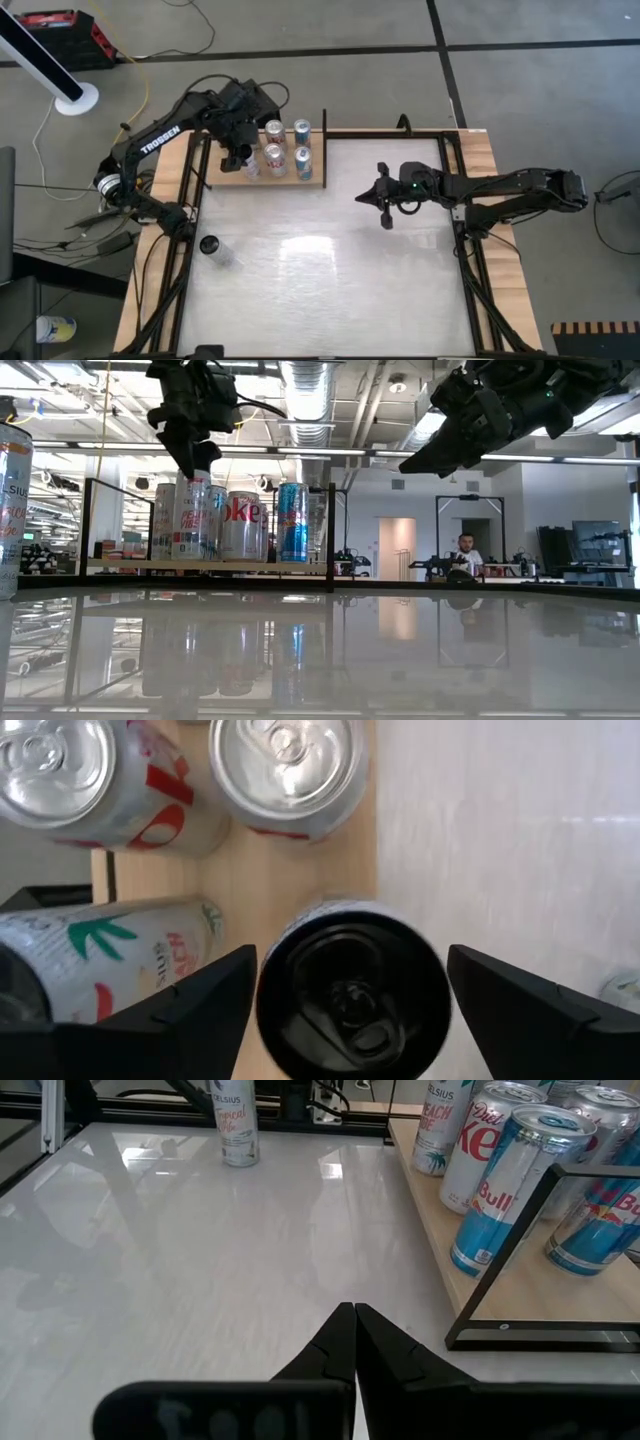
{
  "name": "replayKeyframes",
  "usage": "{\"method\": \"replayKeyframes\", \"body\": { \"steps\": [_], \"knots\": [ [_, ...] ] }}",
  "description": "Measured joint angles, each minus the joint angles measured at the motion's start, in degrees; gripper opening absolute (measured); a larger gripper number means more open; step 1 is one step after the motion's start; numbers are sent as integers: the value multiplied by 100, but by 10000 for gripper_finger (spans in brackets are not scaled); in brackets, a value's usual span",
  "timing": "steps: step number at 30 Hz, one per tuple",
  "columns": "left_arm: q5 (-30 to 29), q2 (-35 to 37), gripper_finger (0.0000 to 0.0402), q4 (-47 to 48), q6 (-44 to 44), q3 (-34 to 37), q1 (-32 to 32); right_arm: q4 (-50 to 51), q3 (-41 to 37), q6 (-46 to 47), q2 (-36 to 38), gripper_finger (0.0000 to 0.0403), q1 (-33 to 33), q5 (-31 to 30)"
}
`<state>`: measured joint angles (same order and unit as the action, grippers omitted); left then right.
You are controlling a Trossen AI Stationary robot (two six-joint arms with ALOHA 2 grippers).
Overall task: Place canned beverage on shelf
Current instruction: Put the bottom white soda can on the shelf
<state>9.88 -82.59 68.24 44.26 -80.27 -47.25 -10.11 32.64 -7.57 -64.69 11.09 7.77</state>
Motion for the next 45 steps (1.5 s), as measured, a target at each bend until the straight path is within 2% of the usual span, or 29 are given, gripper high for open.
{"method": "replayKeyframes", "body": {
  "steps": [5, 15, 18, 25, 28, 31, 36, 45],
  "knots": [
    [-304, 2, 310, 24, -39, -16, 85, 0, 0, 0, 0, 27, 0, -2],
    [-313, 9, 311, 38, -395, -486, 328, 2, 0, 2, -2, 27, -2, -2],
    [-386, 9, 311, 8, -1120, -610, 379, 2, 0, 2, -2, 27, -7, -2],
    [-836, 9, 311, 30, -3787, -704, 414, 4, 0, 2, -2, 27, -7, -2],
    [-1074, 9, 311, 91, -4523, -648, 414, 4, 0, 2, -2, 27, -7, -2],
    [-1111, 2, 311, 173, -4709, -647, 411, 4, 0, 2, -2, 27, -7, -2],
    [-819, 0, 311, 189, -4869, -647, 414, 3, 0, 21, -4, 27, -7, 4],
    [-924, 0, 311, 356, -4950, -647, 414, 15, 0, 46, -4, 27, -7, 13]
  ]
}}
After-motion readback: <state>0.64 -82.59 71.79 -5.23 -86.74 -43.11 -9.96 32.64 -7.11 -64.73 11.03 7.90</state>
